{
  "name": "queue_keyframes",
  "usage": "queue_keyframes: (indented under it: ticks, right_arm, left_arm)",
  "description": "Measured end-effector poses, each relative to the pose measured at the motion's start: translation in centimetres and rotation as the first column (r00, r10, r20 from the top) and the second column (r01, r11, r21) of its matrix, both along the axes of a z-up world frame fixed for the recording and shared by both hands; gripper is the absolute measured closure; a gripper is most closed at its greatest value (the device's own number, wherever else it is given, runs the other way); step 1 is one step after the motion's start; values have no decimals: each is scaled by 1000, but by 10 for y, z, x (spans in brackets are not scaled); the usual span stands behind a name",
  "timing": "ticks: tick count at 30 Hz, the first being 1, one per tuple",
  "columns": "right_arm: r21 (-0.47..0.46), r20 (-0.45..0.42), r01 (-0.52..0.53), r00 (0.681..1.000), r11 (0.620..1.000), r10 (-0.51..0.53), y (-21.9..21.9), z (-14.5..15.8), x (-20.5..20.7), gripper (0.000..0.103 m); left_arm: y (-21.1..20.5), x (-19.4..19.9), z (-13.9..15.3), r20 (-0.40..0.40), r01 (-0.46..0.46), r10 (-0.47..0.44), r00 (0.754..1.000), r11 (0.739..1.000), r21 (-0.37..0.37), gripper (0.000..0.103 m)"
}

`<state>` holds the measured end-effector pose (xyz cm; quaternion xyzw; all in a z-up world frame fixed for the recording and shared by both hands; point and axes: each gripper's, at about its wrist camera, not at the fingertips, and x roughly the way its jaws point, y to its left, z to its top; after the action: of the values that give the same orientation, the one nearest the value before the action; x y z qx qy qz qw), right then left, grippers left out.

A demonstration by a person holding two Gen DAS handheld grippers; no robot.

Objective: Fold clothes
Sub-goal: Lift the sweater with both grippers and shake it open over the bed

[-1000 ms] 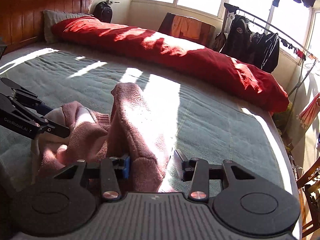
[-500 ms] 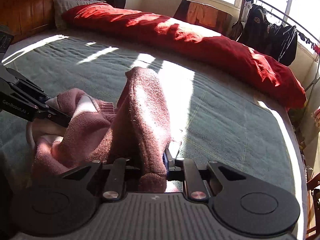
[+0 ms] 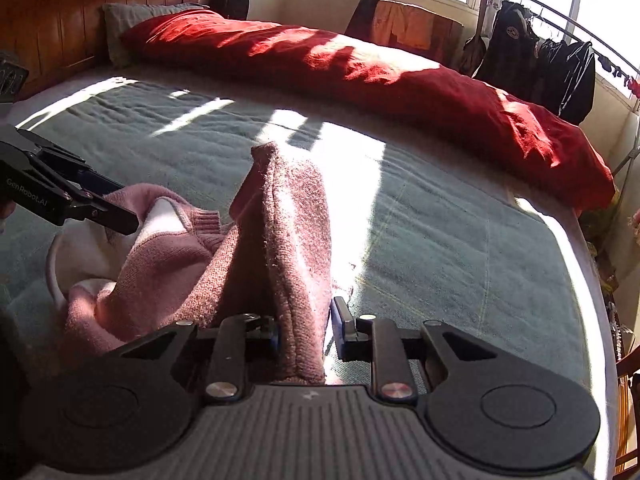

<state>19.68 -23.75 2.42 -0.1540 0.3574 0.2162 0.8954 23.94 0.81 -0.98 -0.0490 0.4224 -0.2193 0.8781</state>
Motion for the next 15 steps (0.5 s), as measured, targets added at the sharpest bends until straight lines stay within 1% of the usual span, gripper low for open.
queue_keyframes:
  ticks: [1, 2, 3, 4, 5, 6, 7, 8, 9, 15]
  right_arm:
    - [-4, -4, -1, 1000, 1000, 1, 2, -1, 2, 76]
    - [-7, -8, -2, 1000, 1000, 2, 3, -1, 4, 76]
    - [-11, -12, -3, 1000, 1000, 3, 5, -2, 6, 76]
    - [-15, -16, -4, 1000, 1000, 4, 6, -2, 8, 76]
    - [-24, -20, -8, 1000, 1000, 7, 5, -4, 8, 77]
    - [-33, -25, -12, 1000, 999, 11, 4, -6, 7, 80]
    - [-42, -29, -16, 999, 999, 15, 2, -8, 6, 84]
    - [-51, -34, -20, 999, 998, 18, 1, -10, 5, 92]
    - [-61, -39, -24, 999, 998, 22, 0, -12, 4, 93]
    - [-138, 34, 9, 999, 990, -5, -5, -4, 25, 93]
  left_arm:
    - [0, 2, -1, -6, -2, 2, 1000, 1000, 7, 45]
    - [2, 1, 0, 0, -2, 2, 1000, 1000, 16, 49]
    - [3, 1, 1, 6, -2, 2, 1000, 1000, 25, 63]
    - [5, 0, 2, 13, -2, 2, 1000, 999, 34, 71]
    - [6, -1, 3, 19, -3, 2, 1000, 999, 43, 82]
    - [7, -1, 4, 25, -3, 2, 1000, 999, 52, 85]
    - [9, -2, 5, 31, -3, 1, 1000, 998, 61, 87]
    - [10, -3, 6, 37, -4, 1, 999, 998, 70, 88]
    - [11, -3, 7, 44, -4, 0, 999, 997, 79, 89]
    - [20, -5, 15, 85, -12, 1, 996, 991, 133, 90]
